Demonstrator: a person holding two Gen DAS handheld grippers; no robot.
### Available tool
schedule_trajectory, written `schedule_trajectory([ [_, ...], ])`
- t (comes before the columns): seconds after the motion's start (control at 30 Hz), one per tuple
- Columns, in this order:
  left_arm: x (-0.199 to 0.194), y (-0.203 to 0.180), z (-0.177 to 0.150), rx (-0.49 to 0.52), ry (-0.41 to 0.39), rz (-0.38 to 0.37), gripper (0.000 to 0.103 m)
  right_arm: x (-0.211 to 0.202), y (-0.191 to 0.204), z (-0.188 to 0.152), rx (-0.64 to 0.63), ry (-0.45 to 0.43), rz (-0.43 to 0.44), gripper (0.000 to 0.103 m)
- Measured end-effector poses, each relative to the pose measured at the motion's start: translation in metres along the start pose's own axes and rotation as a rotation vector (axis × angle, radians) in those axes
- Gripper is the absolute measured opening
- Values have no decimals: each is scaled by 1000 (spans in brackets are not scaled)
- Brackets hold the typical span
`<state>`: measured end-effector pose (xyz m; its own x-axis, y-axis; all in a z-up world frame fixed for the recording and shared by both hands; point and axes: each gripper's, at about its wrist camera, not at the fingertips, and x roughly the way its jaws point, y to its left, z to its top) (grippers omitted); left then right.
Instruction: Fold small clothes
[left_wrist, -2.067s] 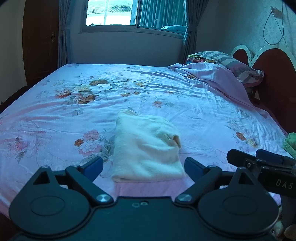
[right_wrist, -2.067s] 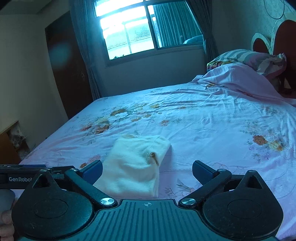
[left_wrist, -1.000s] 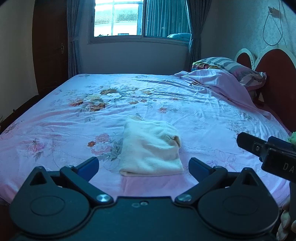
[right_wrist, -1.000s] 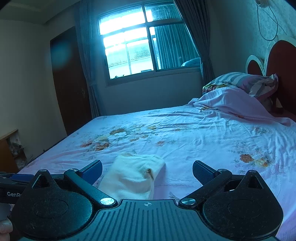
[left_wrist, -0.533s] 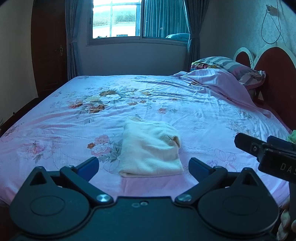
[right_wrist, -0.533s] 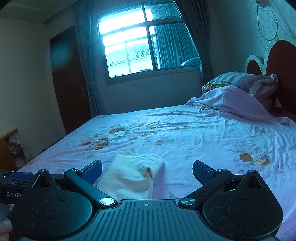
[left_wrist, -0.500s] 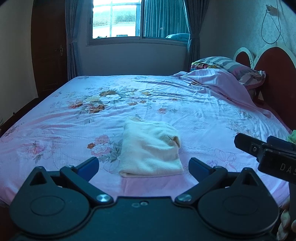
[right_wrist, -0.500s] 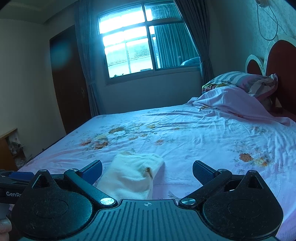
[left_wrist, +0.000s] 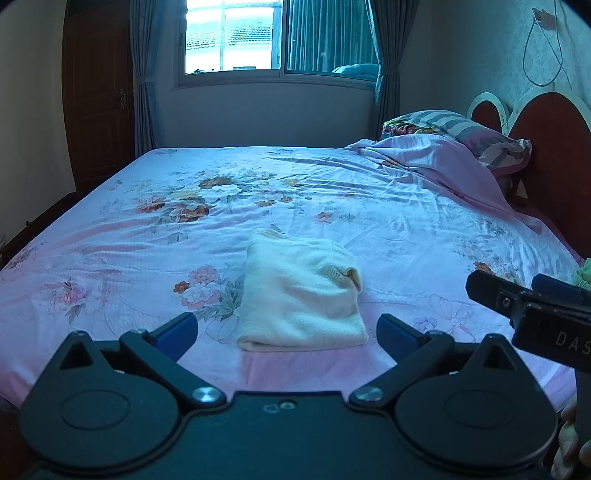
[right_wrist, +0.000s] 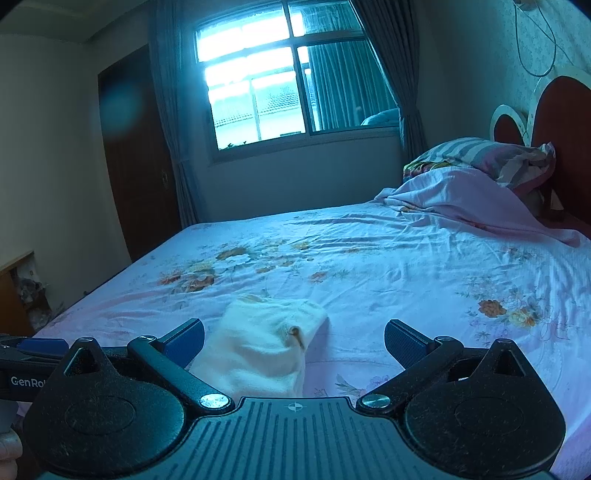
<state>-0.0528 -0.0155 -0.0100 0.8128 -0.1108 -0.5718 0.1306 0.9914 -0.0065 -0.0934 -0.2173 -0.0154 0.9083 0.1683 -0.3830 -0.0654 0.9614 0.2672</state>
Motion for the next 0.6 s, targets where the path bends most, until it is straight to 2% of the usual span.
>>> schedule_trajectory([
  [0.6,3,2,0,-12,5,-1,101,2,-3,-1,7,4,-4,103],
])
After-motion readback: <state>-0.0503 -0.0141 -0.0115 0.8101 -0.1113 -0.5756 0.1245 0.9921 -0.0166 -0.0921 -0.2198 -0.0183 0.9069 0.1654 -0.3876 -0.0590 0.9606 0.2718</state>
